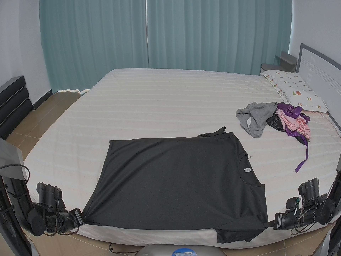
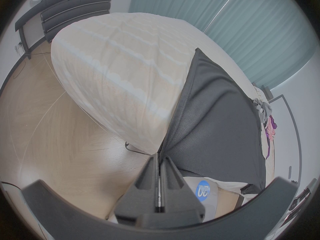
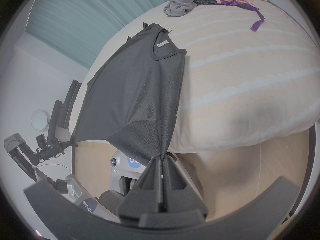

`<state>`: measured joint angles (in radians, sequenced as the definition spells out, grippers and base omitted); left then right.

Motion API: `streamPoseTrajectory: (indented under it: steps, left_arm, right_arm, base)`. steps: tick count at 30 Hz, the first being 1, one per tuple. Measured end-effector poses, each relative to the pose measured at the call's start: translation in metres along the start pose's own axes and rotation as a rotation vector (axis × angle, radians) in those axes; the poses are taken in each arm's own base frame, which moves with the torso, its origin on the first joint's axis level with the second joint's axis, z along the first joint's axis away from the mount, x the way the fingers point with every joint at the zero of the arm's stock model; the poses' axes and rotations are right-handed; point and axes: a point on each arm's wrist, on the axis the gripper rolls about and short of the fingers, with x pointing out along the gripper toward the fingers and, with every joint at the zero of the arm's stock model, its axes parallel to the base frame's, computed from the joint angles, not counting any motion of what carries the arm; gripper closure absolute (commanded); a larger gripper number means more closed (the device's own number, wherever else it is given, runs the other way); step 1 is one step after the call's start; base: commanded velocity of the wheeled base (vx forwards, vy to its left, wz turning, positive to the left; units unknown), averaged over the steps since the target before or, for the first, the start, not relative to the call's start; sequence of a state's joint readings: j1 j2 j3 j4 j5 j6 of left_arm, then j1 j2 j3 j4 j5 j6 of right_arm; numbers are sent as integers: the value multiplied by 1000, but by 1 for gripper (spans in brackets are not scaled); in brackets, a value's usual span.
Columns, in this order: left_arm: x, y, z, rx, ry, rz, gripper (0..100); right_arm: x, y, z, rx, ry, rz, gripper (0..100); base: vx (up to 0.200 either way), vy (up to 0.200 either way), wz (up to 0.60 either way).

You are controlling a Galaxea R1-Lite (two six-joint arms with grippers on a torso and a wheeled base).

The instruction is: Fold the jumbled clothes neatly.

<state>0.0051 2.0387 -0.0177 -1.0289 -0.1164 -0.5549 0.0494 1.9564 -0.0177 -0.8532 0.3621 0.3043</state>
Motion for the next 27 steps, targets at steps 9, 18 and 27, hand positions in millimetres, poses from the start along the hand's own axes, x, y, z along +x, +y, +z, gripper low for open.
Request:
streamPoseTrajectory:
  steps: [9, 18, 27]
  left_arm:
    - [0, 0, 0, 12, -8, 15, 100]
    - [4, -3, -5, 34, 20, 17, 100]
    - [4, -1, -11, 38, 71, 43, 100]
  right_arm:
    - [-5, 1, -5, -43, 24, -29, 100]
    - [-17, 2, -12, -106, 56, -66, 100]
    - [-22, 2, -18, -141, 92, -79, 100]
  base:
    - [0, 0, 0]
    - [0, 0, 0]
    - [0, 0, 0]
